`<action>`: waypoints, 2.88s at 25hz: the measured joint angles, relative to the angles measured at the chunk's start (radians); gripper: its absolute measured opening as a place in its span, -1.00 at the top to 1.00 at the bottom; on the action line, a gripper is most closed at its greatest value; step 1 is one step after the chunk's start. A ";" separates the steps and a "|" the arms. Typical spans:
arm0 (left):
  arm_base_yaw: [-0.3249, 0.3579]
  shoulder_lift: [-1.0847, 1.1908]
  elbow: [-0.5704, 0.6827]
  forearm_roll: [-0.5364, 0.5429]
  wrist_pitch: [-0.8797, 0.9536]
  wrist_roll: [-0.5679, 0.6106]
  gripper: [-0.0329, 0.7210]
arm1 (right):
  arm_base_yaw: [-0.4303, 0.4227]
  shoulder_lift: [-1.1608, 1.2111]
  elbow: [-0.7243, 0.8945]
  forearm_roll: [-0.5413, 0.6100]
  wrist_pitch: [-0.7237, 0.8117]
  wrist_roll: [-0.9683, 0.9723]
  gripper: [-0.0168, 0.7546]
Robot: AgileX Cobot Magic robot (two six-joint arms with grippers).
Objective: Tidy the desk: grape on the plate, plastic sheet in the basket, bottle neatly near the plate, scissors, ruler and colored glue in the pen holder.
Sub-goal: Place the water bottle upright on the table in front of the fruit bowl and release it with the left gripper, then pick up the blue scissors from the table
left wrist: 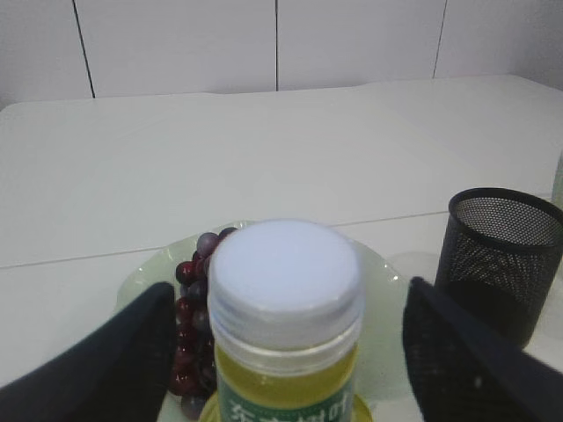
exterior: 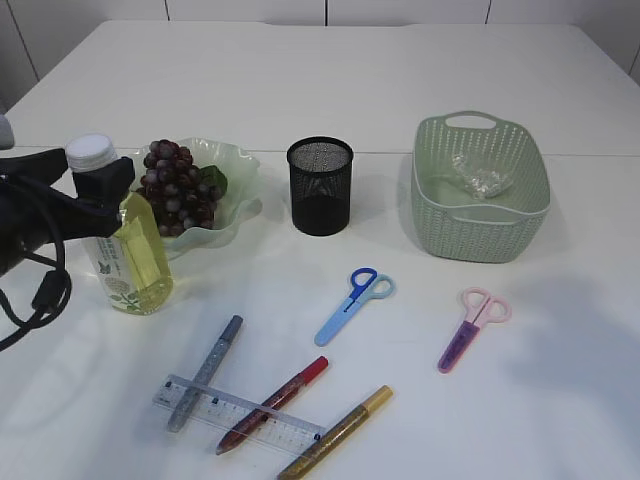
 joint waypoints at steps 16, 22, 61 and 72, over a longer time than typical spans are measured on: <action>0.000 -0.401 0.008 0.002 0.402 0.000 -0.49 | 0.000 0.017 0.000 -0.171 0.000 0.176 -0.16; 0.000 -0.610 -0.027 0.042 0.712 0.000 -0.48 | 0.000 0.059 0.000 -0.198 0.000 0.298 -0.16; -0.302 0.101 -1.204 -0.020 2.184 0.100 -0.21 | 0.000 0.430 0.000 -0.014 -0.014 0.198 -0.16; -0.323 0.394 -1.463 -0.056 2.258 0.130 -0.21 | 0.000 0.510 0.000 -0.013 -0.018 0.192 -0.16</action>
